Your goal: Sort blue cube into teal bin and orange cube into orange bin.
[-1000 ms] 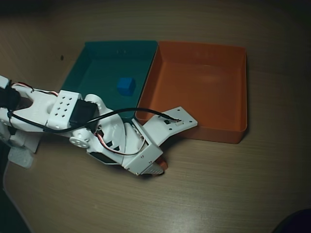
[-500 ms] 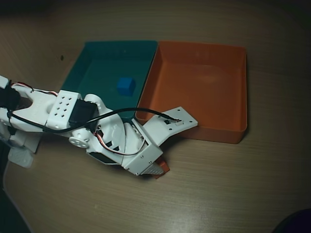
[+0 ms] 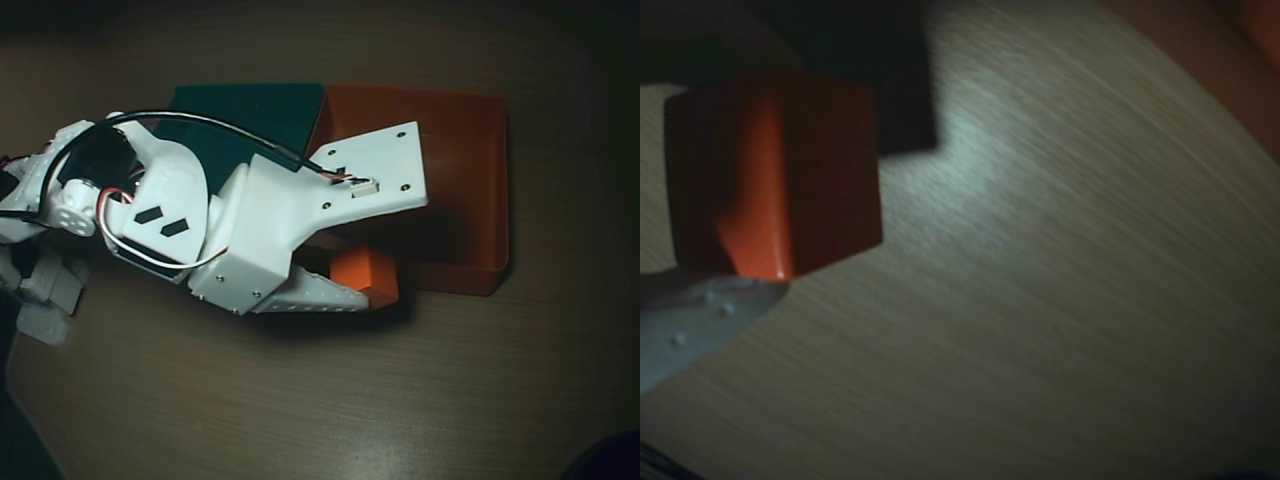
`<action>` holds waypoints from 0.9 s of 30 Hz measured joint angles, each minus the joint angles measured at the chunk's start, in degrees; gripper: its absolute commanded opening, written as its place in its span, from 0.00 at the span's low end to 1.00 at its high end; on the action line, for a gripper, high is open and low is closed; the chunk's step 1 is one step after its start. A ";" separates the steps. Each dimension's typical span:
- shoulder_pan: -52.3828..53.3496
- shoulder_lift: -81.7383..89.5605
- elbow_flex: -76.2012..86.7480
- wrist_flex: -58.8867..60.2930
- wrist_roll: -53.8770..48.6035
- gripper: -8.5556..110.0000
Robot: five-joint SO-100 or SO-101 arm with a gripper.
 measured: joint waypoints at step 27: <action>-18.63 -22.15 -15.12 0.26 11.43 0.02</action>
